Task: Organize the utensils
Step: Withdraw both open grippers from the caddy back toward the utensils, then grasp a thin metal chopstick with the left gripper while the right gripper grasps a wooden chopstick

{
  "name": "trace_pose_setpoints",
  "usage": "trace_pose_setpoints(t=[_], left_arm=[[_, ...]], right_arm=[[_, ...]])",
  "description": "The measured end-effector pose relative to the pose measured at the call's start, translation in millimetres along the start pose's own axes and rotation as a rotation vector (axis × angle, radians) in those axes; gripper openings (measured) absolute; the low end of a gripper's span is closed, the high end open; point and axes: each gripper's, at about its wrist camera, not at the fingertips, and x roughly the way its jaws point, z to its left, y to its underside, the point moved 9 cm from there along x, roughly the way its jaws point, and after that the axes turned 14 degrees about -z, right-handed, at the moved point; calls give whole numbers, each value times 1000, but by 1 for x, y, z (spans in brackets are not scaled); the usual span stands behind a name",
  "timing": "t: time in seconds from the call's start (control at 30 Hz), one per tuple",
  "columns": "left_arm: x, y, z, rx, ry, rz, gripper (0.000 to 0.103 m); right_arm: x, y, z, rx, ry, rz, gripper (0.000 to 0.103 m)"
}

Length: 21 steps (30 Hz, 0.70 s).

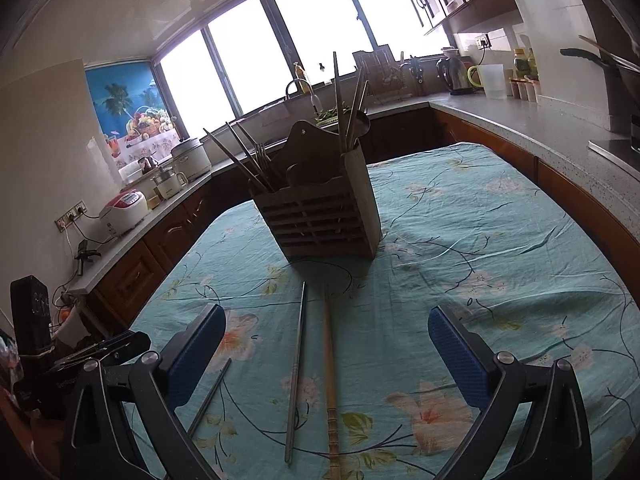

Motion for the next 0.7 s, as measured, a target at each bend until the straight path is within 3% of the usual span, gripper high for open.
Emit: trace_pose_setpoints(t=[0.2,0.33,0.53,0.63,0.7], left_arm=[[11,9,-8,33,11,46,81],[23,17,-14,53,23,92,76],[40,27,-20,75,37,153,60],[50,34,-22,92,36,196,52],[57,39,-22,97,32,229,40]], right_arm=[[9,9,0,2,-3,37,100],[18,15,0,-2,-10,74,87],[34,27,3,-6,-23,133,60],[44,34,4,-11,-28,168,52],[52,39,6,-23,-30,192,51]])
